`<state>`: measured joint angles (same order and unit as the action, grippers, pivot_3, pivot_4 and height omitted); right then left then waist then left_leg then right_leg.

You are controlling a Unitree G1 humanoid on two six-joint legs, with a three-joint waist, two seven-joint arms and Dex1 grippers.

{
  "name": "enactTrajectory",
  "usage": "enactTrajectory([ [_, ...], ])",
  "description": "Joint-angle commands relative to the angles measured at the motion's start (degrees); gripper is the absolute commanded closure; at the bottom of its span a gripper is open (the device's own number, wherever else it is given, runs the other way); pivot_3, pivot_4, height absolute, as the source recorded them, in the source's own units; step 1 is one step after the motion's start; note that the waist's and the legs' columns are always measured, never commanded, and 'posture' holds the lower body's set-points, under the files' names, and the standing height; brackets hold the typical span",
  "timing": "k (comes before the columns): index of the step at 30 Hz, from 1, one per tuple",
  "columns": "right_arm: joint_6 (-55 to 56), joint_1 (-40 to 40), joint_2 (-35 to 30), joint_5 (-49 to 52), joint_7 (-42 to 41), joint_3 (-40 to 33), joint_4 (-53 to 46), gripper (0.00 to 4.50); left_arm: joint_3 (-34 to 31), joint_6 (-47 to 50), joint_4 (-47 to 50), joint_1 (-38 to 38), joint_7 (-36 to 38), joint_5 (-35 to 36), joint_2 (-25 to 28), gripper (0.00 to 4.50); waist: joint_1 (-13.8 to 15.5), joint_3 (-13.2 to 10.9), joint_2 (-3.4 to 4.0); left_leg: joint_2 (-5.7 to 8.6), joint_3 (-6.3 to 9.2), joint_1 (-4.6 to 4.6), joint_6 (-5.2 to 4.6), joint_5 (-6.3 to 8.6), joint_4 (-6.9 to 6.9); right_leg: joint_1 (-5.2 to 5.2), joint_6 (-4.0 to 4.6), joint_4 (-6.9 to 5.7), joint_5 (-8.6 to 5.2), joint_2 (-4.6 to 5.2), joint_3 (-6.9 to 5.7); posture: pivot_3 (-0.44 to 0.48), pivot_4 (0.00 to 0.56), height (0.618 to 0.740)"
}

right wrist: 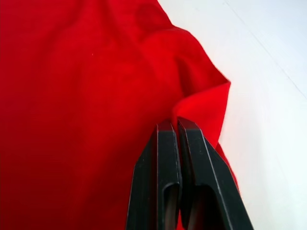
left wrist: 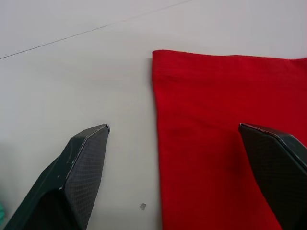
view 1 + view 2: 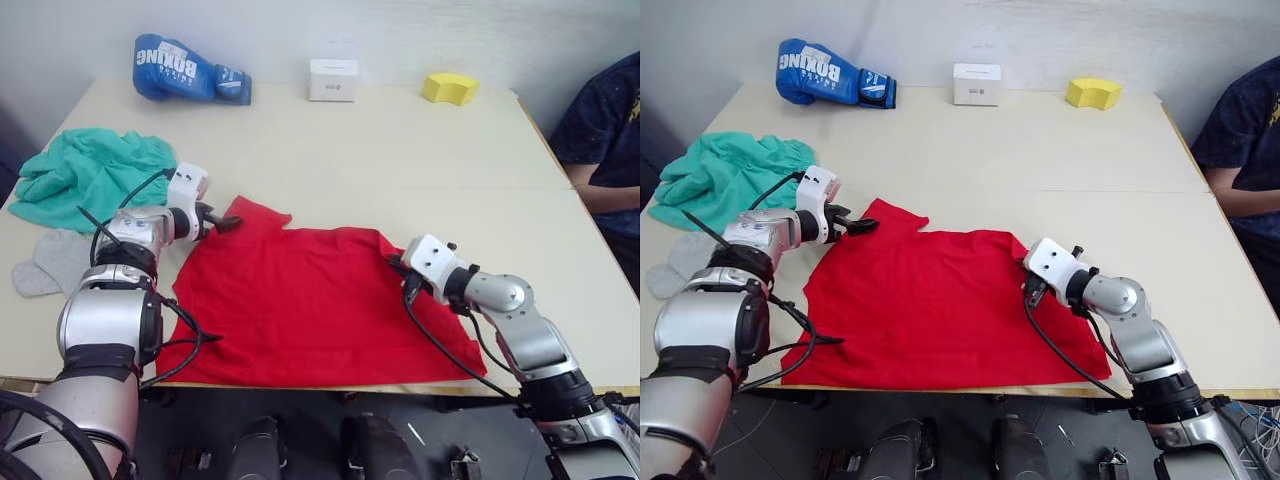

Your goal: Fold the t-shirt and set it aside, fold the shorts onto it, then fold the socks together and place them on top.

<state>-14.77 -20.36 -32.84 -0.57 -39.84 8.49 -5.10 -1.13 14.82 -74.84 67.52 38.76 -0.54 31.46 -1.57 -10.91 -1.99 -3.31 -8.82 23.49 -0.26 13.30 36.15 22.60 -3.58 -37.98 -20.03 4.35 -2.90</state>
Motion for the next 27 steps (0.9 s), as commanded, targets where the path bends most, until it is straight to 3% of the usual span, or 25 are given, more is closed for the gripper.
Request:
enactTrajectory([
  [1, -0.52, 0.62, -0.16, 0.57, 0.81, -1.88, -3.01, 4.5, 0.36, 0.02, -1.23, 0.39, 0.31, -1.74, -1.19, 0.39, 0.01, 0.0, 0.0, 0.01, 0.02, 0.0, 0.0, 0.0, 0.0, 0.0, 0.0, -0.02, 0.0, 0.02, 0.01, 0.0, 0.15, 0.74],
  [3, -0.78, 0.8, -0.21, 0.7, 0.89, -2.17, -3.09, 4.5, 0.08, -0.22, -1.26, 0.34, 0.17, -2.04, -1.42, 0.85, -0.02, 0.0, 0.0, 0.01, 0.03, -0.01, 0.0, 0.0, 0.0, -0.01, 0.0, -0.05, 0.01, 0.03, 0.03, 0.0, 0.15, 0.74],
  [14, 0.57, 1.16, -1.7, 2.79, -1.5, -4.92, 0.43, 4.5, -3.01, -3.05, -0.72, -1.46, -0.2, -1.22, -2.84, 4.39, 0.02, 0.0, -0.01, 0.05, 0.07, -0.02, -0.03, 0.0, 0.0, -0.03, -0.01, -0.05, 0.01, 0.06, 0.02, 0.0, 0.15, 0.74],
  [20, -0.23, -0.15, -2.11, 6.9, -4.97, -7.16, 3.02, 4.5, -6.18, -4.7, -0.15, -2.35, -0.35, 0.83, -2.56, 4.48, -0.01, 0.0, -0.01, 0.05, 0.07, -0.02, -0.04, -0.01, 0.03, -0.03, -0.03, -0.08, 0.02, 0.06, -0.01, 0.0, 0.15, 0.74],
  [27, -10.78, -6.44, -3.34, 16.44, -11.38, -11.68, 9.04, 4.5, -8.15, -6.97, 0.97, -2.83, 2.2, 2.06, -1.5, 4.48, -0.12, -0.01, -0.02, 0.05, 0.07, -0.03, -0.06, -0.03, 0.05, -0.02, -0.03, -0.15, 0.03, 0.06, -0.05, 0.0, 0.15, 0.74],
])
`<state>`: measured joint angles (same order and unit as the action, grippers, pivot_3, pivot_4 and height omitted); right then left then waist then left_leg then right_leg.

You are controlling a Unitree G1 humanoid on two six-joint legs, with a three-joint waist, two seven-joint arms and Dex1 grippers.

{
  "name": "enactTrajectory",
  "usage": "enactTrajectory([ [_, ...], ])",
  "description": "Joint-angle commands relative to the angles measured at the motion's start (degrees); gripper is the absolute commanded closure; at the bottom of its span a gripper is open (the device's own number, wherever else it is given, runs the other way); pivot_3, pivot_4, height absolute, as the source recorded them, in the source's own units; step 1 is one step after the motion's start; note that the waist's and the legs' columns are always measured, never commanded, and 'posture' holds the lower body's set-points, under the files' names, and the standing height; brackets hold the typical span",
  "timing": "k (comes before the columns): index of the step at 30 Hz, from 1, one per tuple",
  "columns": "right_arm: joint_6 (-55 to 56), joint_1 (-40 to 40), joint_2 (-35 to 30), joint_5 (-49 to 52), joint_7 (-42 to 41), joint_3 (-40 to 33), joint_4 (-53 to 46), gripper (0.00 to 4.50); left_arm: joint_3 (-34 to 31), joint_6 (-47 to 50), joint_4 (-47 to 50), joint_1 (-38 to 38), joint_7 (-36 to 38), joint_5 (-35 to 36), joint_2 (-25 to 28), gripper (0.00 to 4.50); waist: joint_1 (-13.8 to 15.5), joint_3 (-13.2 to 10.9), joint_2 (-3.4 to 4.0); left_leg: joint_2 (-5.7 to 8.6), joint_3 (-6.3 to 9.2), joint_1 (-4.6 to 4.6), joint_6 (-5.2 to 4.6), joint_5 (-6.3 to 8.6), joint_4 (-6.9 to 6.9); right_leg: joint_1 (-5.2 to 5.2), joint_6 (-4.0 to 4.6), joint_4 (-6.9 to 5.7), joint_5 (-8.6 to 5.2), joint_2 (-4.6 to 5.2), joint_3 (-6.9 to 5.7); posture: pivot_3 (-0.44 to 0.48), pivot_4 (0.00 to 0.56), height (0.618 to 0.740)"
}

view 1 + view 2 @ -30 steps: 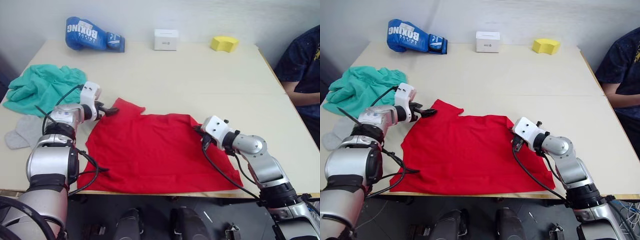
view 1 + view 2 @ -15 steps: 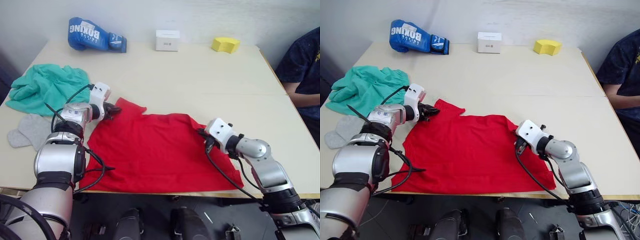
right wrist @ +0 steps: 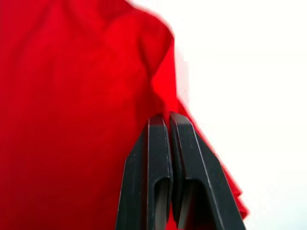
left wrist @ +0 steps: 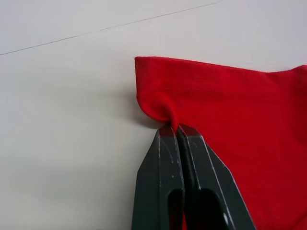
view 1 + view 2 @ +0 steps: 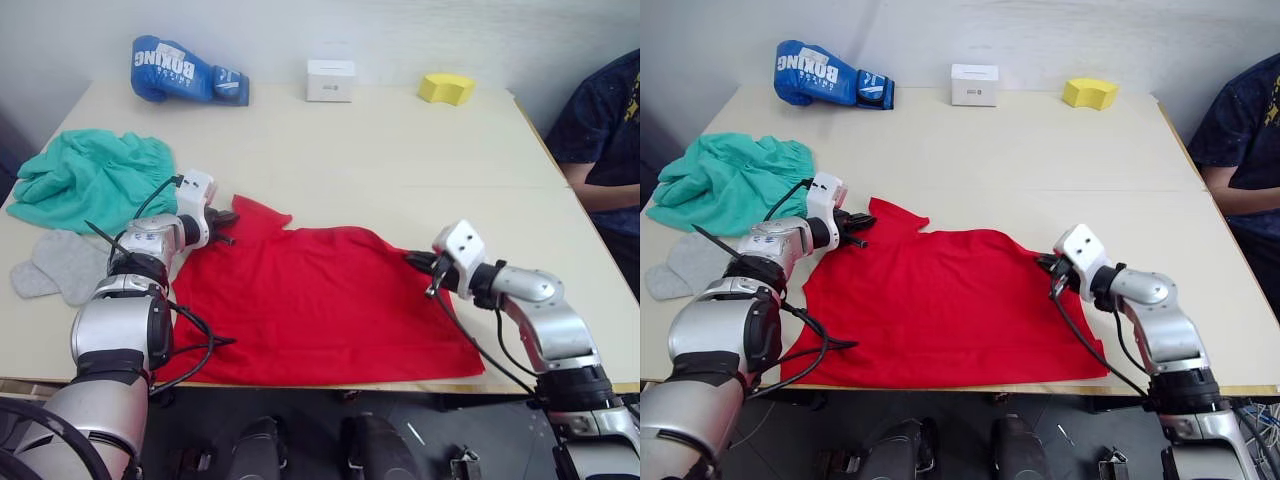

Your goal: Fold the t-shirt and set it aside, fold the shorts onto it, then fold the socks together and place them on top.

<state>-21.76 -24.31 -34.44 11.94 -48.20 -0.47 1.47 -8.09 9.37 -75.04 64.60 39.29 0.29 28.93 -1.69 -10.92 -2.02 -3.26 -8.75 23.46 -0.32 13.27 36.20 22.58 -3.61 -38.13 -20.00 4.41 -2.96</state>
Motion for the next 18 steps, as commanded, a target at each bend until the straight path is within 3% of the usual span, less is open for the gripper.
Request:
enactTrajectory([
  [1, -4.74, -3.62, -2.15, 4.83, -3.95, -3.15, 4.12, 4.5, -1.25, -1.74, 1.35, -0.02, 2.28, 1.32, 1.21, 4.48, -0.02, 0.0, 0.0, 0.0, 0.0, 0.0, 0.0, 0.0, -0.01, 0.0, 0.0, 0.01, 0.0, 0.0, 0.0, 0.0, 0.15, 0.74],
  [11, -8.82, -10.48, -5.37, 6.38, -9.42, -3.65, 17.81, 4.5, -4.29, -1.7, 2.28, -0.54, 3.85, 4.1, 2.97, 4.48, -0.04, 0.0, 0.0, 0.0, -0.03, 0.06, -0.05, 0.04, -0.02, 0.04, 0.0, 0.1, 0.0, 0.01, 0.0, 0.0, 0.15, 0.74],
  [18, -13.83, -19.55, -4.75, 9.41, -10.39, -6.39, 28.55, 4.5, -5.23, -0.66, 3.62, -1.23, 5.65, 5.39, 4.34, 4.48, -0.24, 0.0, 0.0, -0.02, -0.05, 0.04, -0.03, 0.02, 0.02, 0.08, 0.0, -0.04, 0.0, 0.01, 0.01, 0.0, 0.15, 0.74],
])
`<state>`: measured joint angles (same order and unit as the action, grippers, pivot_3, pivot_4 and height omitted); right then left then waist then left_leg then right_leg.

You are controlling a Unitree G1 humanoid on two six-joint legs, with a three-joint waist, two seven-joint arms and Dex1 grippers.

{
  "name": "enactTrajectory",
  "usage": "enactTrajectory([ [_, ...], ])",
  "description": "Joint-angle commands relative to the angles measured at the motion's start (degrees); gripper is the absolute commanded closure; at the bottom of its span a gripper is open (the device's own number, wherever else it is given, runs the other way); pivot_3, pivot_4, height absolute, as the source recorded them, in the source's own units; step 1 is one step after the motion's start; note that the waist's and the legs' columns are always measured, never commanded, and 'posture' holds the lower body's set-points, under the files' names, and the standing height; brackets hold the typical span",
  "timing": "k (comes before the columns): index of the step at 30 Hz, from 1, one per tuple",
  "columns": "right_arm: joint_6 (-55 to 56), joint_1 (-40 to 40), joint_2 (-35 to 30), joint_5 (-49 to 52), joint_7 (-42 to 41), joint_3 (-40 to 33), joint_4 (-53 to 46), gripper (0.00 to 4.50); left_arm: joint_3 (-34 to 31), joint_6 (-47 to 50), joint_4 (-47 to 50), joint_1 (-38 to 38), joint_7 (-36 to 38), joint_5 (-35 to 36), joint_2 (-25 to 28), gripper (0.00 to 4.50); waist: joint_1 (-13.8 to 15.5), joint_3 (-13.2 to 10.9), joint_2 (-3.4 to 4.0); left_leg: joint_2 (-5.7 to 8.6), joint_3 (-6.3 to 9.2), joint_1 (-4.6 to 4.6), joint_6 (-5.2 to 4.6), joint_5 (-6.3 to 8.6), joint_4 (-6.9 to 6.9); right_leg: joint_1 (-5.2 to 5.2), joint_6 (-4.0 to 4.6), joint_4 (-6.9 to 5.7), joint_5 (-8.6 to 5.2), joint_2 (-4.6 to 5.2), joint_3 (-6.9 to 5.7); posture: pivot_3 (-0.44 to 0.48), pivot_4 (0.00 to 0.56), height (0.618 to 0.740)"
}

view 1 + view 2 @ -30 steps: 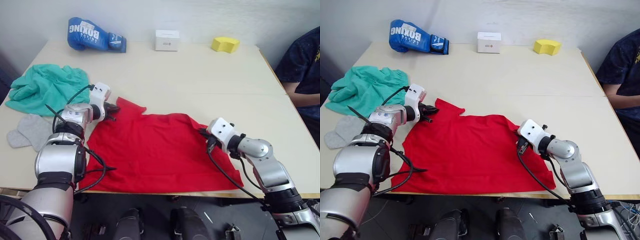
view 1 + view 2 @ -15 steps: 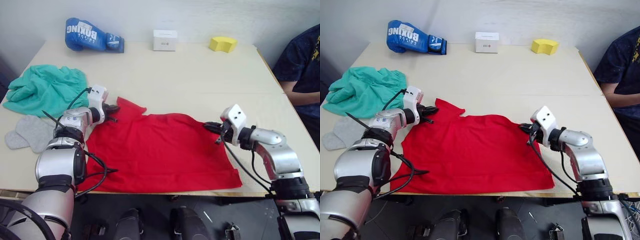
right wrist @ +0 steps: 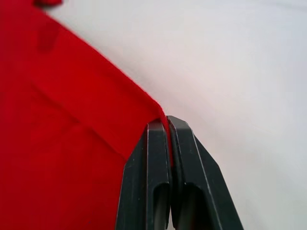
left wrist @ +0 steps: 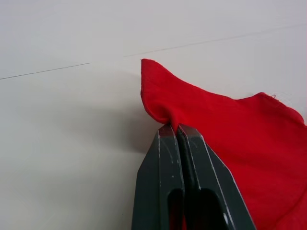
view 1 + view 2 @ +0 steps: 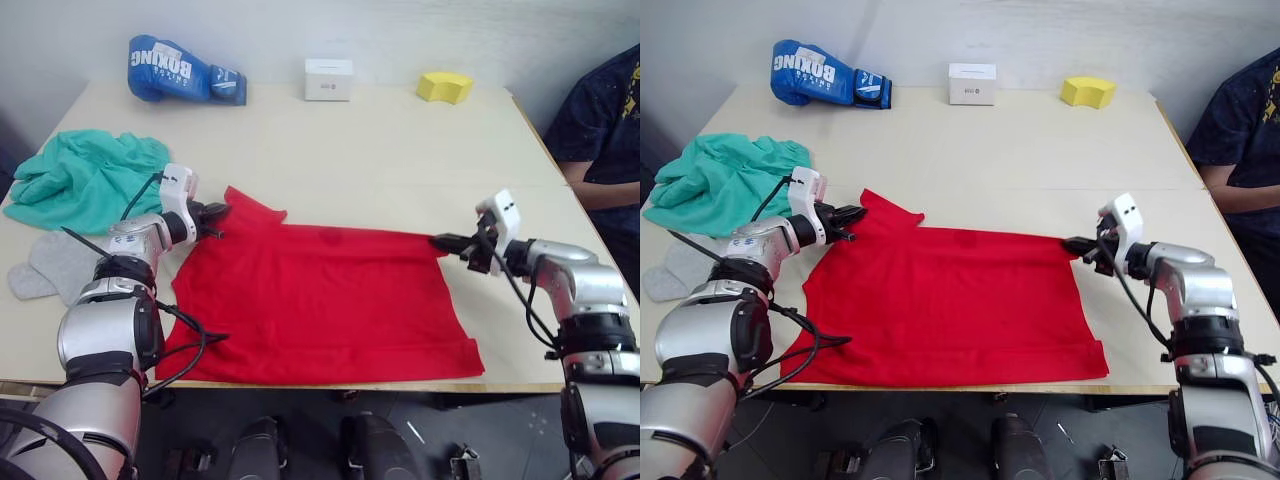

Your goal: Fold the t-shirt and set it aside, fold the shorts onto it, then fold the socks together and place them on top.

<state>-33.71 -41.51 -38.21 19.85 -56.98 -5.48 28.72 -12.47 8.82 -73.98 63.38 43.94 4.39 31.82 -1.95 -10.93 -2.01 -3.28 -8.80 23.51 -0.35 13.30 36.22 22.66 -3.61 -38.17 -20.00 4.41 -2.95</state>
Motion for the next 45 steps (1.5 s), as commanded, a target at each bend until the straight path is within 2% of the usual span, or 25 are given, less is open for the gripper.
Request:
enactTrajectory([
  [1, -2.82, -3.3, -1.04, 1.68, -2.73, -0.9, 1.79, 4.5, -0.9, -0.1, 2.99, -0.24, 1.4, 1.43, 1.69, 4.48, 0.04, 0.0, 0.0, 0.0, 0.0, 0.0, 0.01, 0.0, -0.01, 0.01, 0.0, -0.01, 0.0, 0.0, 0.02, 0.0, 0.15, 0.74],
  [9, -7.64, -5.98, -2.12, 2.02, -8.21, 0.98, 1.83, 4.5, -0.87, 0.6, 8.59, -3.02, 6.27, 2.99, 3.14, 4.48, 0.05, 0.0, 0.0, 0.0, -0.03, 0.2, -0.02, 0.02, 0.02, 0.17, 0.0, 0.04, 0.0, 0.01, 0.03, 0.0, 0.15, 0.74],
  [17, -10.88, -4.09, -4.34, 2.12, -10.82, 1.27, 0.56, 4.5, -1.46, 9.73, 24.57, -13.52, 11.83, 7.64, 6.81, 4.48, -0.29, 0.0, 0.01, -0.01, -0.02, 0.22, -0.01, 0.03, -0.01, 0.19, 0.0, 0.04, 0.0, 0.02, 0.14, 0.0, 0.15, 0.74],
  [24, -9.59, -0.83, -3.56, 1.26, -10.58, 2.46, -2.16, 4.5, -1.62, 15.65, 37.23, -22.19, 11.0, 10.44, 7.26, 4.48, -0.1, 0.0, 0.01, -0.01, 0.09, 0.22, -0.02, 0.02, 0.03, 0.16, 0.01, -0.03, 0.0, 0.06, 0.37, 0.0, 0.15, 0.74],
  [27, -9.9, 3.5, -3.21, 1.46, -10.91, 3.95, -6.17, 4.5, -0.98, 17.28, 42.62, -26.23, 9.38, 10.59, 6.83, 4.48, -0.02, 0.01, 0.01, -0.01, 0.1, 0.22, -0.02, 0.02, 0.02, 0.15, 0.01, -0.03, 0.0, 0.07, 0.4, 0.0, 0.15, 0.74],
  [33, -5.13, 7.44, -2.3, 0.38, -7.67, 3.45, -8.21, 4.5, -1.63, 21.48, 49.33, -31.51, 7.26, 12.05, 7.25, 4.48, -0.1, 0.01, 0.02, -0.01, 0.12, 0.21, -0.04, 0.01, 0.03, 0.13, 0.03, -0.03, 0.02, 0.07, 0.41, 0.0, 0.15, 0.74],
  [34, -5.98, 7.7, -2.41, 0.66, -7.72, 3.66, -8.47, 4.5, -1.36, 22.28, 50.55, -32.33, 7.34, 12.1, 7.64, 4.29, -0.11, 0.01, 0.02, -0.01, 0.12, 0.19, -0.04, 0.01, 0.03, 0.12, 0.03, -0.05, 0.02, 0.07, 0.42, 0.0, 0.15, 0.74],
  [37, -7.05, 9.1, -3.24, 1.82, -8.5, 3.68, -10.79, 3.84, -0.17, 27.62, 55.37, -34.36, 10.88, 14.5, 9.63, 3.56, -0.16, 0.01, 0.02, -0.02, 0.16, 0.13, 0.0, -0.02, -0.02, 0.07, 0.06, -0.05, 0.03, 0.07, 0.4, 0.0, 0.15, 0.74],
  [39, -5.0, 9.6, -3.32, 0.92, -6.63, 2.81, -11.33, 3.23, 0.41, 30.18, 56.94, -34.81, 13.29, 15.7, 11.4, 2.96, -0.11, 0.01, 0.02, -0.03, 0.22, 0.12, 0.03, -0.03, -0.07, 0.05, 0.08, -0.02, 0.03, 0.07, 0.35, 0.0, 0.15, 0.74],
  [42, 1.49, 11.51, -4.93, -0.26, -6.11, 1.2, -12.52, 2.1, 0.51, 33.81, 52.49, -30.9, 13.32, 15.61, 14.06, 1.98, -0.01, 0.01, 0.02, -0.03, 0.25, 0.12, 0.06, -0.02, -0.08, 0.04, 0.1, 0.01, 0.03, 0.08, 0.33, 0.0, 0.15, 0.74],
  [45, 8.64, 13.91, -6.86, -1.29, -7.21, 0.57, -14.17, 1.11, 1.31, 34.54, 45.98, -24.63, 12.66, 15.17, 13.79, 1.06, 0.46, 0.0, 0.02, -0.01, 0.31, 0.13, 0.06, 0.0, -0.06, -0.01, 0.13, 0.08, 0.05, 0.09, 0.26, 0.0, 0.15, 0.74],
])
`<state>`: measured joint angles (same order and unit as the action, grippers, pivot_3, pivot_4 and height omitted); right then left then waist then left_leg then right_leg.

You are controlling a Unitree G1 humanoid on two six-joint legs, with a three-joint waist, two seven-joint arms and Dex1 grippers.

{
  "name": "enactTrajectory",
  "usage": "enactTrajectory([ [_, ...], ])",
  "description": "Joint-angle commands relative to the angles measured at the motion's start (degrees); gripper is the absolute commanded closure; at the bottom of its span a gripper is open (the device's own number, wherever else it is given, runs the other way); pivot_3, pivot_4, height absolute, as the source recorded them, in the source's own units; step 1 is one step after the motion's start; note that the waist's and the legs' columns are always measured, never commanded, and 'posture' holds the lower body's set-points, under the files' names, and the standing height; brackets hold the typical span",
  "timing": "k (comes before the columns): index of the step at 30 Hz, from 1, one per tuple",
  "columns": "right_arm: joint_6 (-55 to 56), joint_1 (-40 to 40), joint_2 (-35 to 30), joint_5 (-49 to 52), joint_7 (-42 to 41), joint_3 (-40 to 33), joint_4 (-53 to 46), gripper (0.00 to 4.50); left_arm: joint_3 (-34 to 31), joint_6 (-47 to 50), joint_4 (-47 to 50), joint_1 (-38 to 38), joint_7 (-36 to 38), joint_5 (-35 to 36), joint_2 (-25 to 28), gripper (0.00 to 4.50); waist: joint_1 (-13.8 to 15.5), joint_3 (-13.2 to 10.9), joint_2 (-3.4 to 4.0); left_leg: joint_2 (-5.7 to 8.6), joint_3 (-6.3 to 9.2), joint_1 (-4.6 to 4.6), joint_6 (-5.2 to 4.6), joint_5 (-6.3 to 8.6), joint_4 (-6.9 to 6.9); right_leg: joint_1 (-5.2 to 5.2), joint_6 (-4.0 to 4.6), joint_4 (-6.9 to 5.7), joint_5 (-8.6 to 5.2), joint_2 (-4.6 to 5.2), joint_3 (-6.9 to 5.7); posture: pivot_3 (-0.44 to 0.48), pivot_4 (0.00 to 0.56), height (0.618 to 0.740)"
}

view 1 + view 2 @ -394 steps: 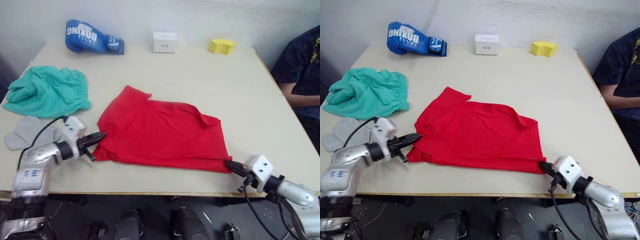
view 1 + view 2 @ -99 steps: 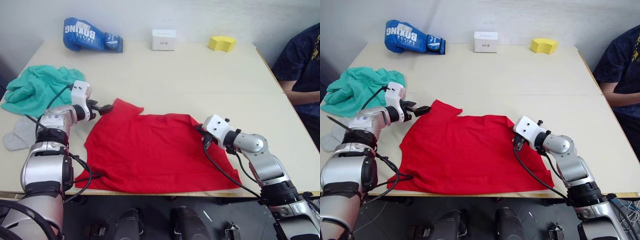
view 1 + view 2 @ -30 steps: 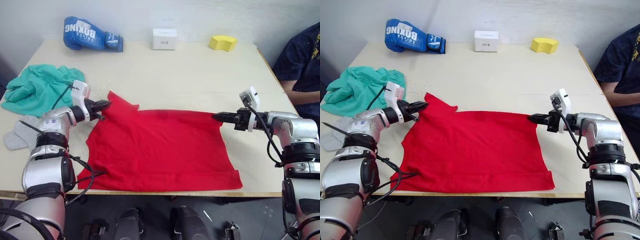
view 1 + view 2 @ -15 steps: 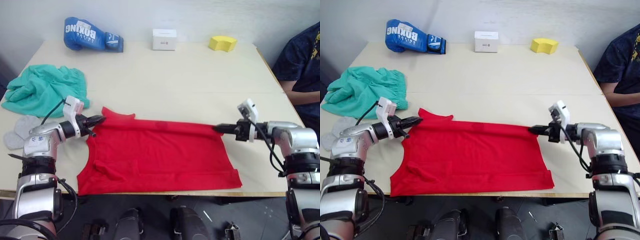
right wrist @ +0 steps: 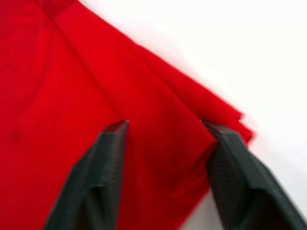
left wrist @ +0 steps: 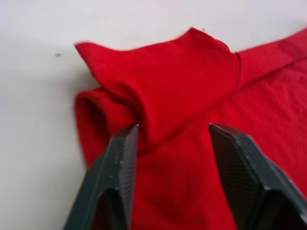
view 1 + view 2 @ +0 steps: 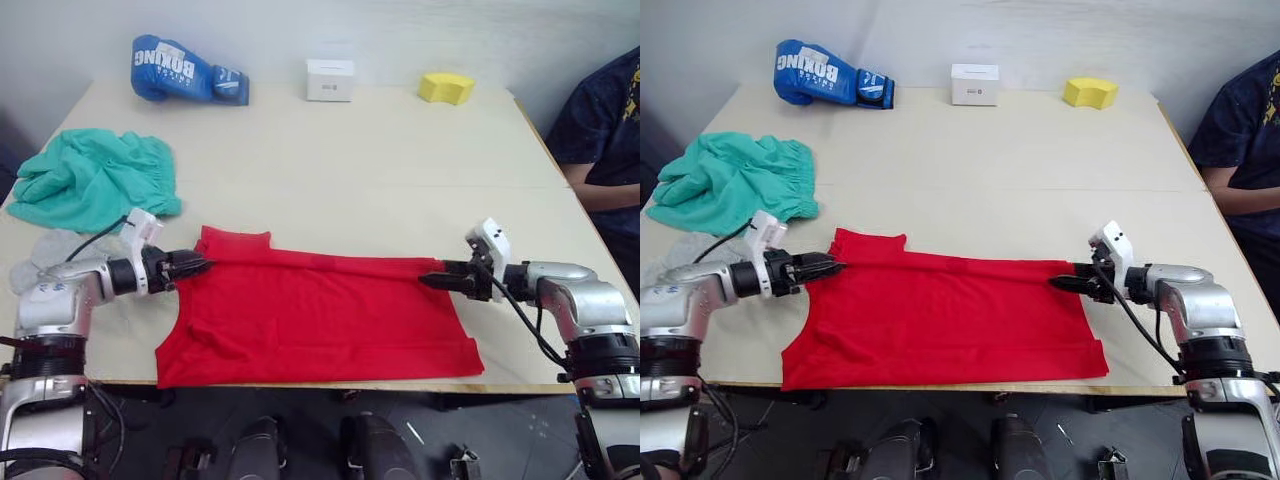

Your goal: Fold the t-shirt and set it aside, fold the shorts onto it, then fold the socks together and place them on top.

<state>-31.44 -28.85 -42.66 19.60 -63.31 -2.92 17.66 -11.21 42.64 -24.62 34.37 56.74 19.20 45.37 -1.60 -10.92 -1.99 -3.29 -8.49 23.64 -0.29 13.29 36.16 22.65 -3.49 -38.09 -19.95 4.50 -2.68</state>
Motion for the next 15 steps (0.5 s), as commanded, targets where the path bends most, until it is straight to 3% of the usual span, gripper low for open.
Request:
enactTrajectory([
  [1, 9.31, 2.13, -2.94, -1.97, -1.03, -1.81, -3.54, 0.76, 1.14, 0.57, -5.36, 6.47, -0.13, -0.19, -0.43, 0.74, 0.12, 0.0, 0.0, 0.01, 0.02, -0.01, 0.0, 0.0, 0.0, -0.05, 0.0, 0.03, 0.0, 0.02, -0.03, 0.0, 0.15, 0.74],
  [2, 10.91, 2.6, -2.91, -2.18, -0.67, -1.98, -3.71, 0.44, 2.59, 0.28, -7.36, 8.29, -0.4, -1.32, -0.92, 0.44, 0.13, 0.0, 0.0, 0.02, 0.03, -0.01, -0.01, 0.0, 0.0, -0.08, -0.02, 0.08, 0.02, 0.02, -0.03, 0.0, 0.15, 0.74],
  [3, 11.96, 2.9, -2.71, -2.0, -0.45, -2.26, -3.86, 0.39, 3.61, 0.44, -9.35, 9.86, -0.76, -2.13, -1.34, 0.14, 0.08, 0.0, 0.0, 0.03, 0.02, -0.02, -0.02, 0.0, 0.0, -0.1, -0.04, 0.11, 0.03, 0.03, -0.03, 0.0, 0.15, 0.74],
  [9, 13.26, 3.48, -1.07, -0.88, 0.43, -2.38, -5.17, 0.39, 6.14, -5.34, -26.13, 19.67, -6.82, -7.3, -5.68, 0.14, -0.32, -0.01, -0.01, 0.01, -0.09, 0.0, -0.07, -0.05, 0.02, -0.05, -0.08, 0.12, 0.05, -0.08, 0.01, 0.0, 0.15, 0.74],
  [14, 12.79, 3.01, -0.52, -0.68, 0.53, -2.33, -5.34, 0.39, 6.7, -9.38, -34.64, 23.81, -6.61, -8.66, -7.95, 0.14, -0.15, -0.01, -0.01, -0.02, -0.08, -0.03, -0.01, -0.09, 0.04, -0.05, -0.08, 0.05, 0.05, -0.1, 0.0, 0.0, 0.15, 0.74],
  [15, 12.87, 2.91, -0.48, -0.76, 0.61, -2.41, -5.27, 0.39, 7.08, -10.43, -35.64, 24.23, -6.25, -9.24, -7.94, 0.43, -0.11, -0.01, -0.01, -0.01, -0.08, -0.03, -0.01, -0.09, 0.06, -0.06, -0.08, 0.06, 0.05, -0.09, -0.02, 0.0, 0.15, 0.74],
])
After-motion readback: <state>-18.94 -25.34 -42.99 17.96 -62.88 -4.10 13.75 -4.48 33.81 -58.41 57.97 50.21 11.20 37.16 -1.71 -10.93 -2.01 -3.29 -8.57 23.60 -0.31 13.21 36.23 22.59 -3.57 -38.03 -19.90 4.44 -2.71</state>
